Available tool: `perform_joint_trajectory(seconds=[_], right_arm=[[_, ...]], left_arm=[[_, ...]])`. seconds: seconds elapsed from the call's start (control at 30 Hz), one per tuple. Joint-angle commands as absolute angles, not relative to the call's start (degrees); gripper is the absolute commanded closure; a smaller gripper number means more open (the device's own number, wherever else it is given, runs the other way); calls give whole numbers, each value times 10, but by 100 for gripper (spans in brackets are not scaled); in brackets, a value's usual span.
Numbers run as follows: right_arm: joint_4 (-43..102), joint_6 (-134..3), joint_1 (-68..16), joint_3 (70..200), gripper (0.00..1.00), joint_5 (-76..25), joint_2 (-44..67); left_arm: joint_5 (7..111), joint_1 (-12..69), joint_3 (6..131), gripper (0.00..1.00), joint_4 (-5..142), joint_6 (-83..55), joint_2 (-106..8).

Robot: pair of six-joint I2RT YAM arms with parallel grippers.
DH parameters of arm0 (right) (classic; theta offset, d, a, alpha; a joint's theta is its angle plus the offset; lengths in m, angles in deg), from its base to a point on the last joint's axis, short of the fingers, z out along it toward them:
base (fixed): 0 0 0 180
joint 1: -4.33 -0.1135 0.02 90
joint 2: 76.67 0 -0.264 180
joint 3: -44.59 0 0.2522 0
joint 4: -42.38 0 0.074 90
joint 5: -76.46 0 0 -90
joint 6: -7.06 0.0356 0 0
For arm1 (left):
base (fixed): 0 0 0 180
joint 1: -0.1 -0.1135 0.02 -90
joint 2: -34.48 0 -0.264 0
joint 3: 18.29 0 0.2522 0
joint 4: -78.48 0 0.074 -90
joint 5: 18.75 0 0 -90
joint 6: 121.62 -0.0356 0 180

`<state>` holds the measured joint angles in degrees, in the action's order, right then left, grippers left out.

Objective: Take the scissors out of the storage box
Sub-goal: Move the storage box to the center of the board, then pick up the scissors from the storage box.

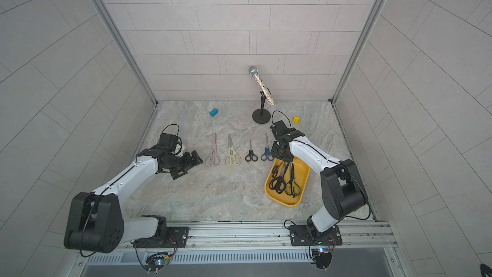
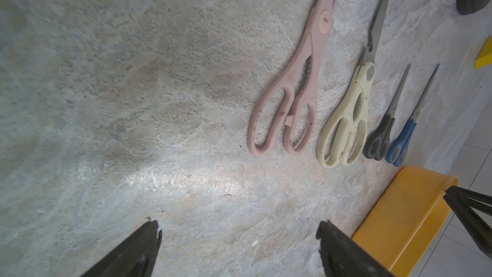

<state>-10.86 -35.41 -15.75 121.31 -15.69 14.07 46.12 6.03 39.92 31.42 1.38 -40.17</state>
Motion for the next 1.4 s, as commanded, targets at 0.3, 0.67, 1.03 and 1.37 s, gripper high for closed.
perform_joint_trajectory(seconds=[0.3,0.67,1.03,1.37], right_arm=[[-132,-490,-133,1245,92,-140,178],[-102,-557,-76,1340,92,-227,273],[-176,-569,-76,1440,60,-168,290],[-293,-587,-74,1318,63,-129,138]], left_arm=[[475,60,404,0,302,13,-389],[467,59,411,0,310,21,-412],[477,61,418,0,300,9,-407],[474,61,424,0,309,5,-423]])
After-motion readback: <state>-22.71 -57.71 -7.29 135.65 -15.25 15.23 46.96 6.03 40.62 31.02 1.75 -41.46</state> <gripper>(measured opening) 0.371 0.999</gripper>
